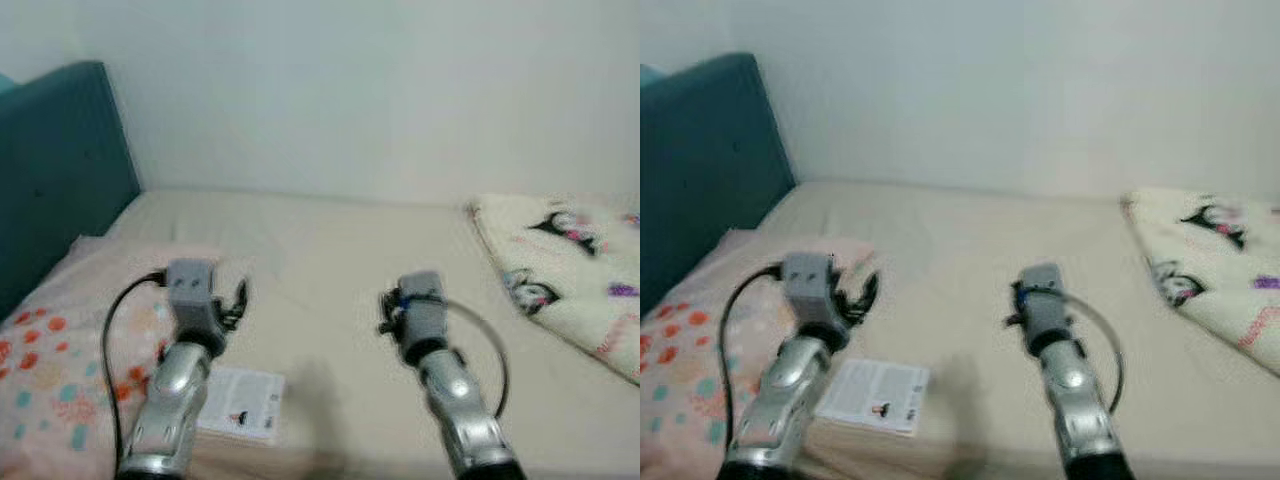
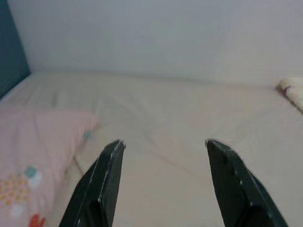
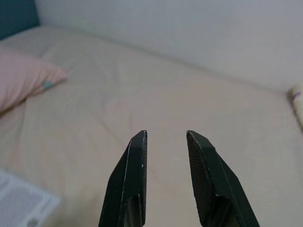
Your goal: Clean up the room
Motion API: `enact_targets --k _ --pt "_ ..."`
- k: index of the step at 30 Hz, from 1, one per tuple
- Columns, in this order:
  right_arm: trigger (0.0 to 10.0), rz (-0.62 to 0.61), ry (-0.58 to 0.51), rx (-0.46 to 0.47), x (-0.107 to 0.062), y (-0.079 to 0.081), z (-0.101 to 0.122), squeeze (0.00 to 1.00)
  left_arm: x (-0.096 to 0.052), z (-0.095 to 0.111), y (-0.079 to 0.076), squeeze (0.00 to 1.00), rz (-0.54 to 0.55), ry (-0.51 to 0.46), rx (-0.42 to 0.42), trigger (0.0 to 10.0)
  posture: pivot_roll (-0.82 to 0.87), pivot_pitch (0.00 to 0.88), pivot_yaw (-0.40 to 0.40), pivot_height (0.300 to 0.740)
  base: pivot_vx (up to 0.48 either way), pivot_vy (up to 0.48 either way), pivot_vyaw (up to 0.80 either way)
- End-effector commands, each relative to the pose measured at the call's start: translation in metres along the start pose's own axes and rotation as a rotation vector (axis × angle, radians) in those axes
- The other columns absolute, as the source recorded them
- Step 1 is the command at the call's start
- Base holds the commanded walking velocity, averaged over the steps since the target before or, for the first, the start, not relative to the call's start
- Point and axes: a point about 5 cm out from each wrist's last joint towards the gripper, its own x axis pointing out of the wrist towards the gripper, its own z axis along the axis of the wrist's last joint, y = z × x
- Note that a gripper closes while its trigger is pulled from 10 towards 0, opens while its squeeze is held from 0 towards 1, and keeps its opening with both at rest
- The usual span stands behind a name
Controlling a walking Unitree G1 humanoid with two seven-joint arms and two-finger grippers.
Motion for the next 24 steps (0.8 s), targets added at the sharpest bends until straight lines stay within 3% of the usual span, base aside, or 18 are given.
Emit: enact_targets --k 1,11,19,24 --pt "10.0 -0.013 0.017 0.009 -0.0016 -0.0049 -0.0030 0.00 -0.0001 -0.0010 -0.0023 0.00 -0.010 0.010 -0.002 10.0 0.09 0.003 -0.036 0.725 0.000 -0.469 0.00" --pt "10.0 -0.022 0.023 0.026 -0.0025 -0.0064 -0.0036 0.00 0.0003 -0.0011 -0.0012 0.00 -0.014 0.015 0.004 10.0 0.08 0.004 -0.031 0.725 0.000 -0.474 0.00" --pt "10.0 -0.037 0.033 0.032 -0.0034 -0.0079 -0.0052 0.00 -0.0007 -0.0013 -0.0007 0.00 -0.018 0.021 0.008 10.0 0.09 0.000 -0.025 0.725 0.000 -0.474 0.77" --pt "10.0 -0.062 0.031 0.058 -0.0036 -0.0100 -0.0056 0.00 0.0006 -0.0011 -0.0017 0.00 -0.027 0.022 0.013 10.0 0.09 0.000 -0.019 0.725 0.000 -0.480 0.00"
